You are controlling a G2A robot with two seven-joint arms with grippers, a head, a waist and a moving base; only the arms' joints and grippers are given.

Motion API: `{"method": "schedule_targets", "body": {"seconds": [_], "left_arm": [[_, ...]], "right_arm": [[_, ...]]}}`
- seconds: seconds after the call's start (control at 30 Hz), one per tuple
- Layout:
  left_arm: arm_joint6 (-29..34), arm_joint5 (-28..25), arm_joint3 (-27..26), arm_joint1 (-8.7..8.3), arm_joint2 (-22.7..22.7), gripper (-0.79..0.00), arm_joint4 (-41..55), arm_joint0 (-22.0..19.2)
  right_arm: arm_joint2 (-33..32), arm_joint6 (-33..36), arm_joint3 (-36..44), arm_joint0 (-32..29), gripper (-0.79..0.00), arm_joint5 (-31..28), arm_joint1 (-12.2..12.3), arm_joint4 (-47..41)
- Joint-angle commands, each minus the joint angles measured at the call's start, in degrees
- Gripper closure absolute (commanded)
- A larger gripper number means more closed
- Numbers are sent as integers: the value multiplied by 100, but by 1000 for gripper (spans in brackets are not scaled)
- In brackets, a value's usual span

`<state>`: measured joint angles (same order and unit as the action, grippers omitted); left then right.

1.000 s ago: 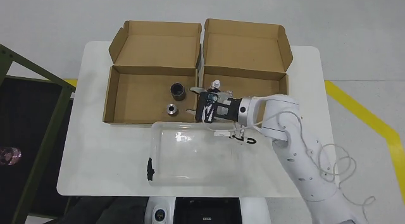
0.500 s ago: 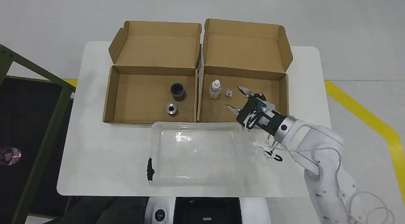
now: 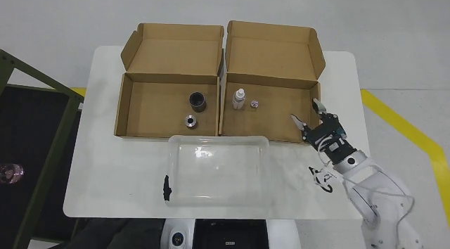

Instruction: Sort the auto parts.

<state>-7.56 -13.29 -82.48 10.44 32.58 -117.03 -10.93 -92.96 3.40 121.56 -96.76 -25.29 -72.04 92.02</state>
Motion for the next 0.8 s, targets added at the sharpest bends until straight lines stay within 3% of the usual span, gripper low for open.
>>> {"method": "schedule_targets", "body": {"seconds": [0.0,0.07,0.37,0.43,0.77], "left_arm": [[0,0,0,0,0,-785,0,0],[0,0,0,0,0,-785,0,0],[0,0,0,0,0,-785,0,0],[0,0,0,0,0,-785,0,0],[0,0,0,0,0,-784,0,0]], "right_arm": [[-95,-143,1,-116,-391,136,2,-38],[-194,-389,25,-239,-406,270,6,-87],[-423,-848,6,-679,-643,478,20,-241],[-478,-858,-4,-723,-773,511,22,-317],[-612,-943,-29,-795,-785,501,33,-484]]}}
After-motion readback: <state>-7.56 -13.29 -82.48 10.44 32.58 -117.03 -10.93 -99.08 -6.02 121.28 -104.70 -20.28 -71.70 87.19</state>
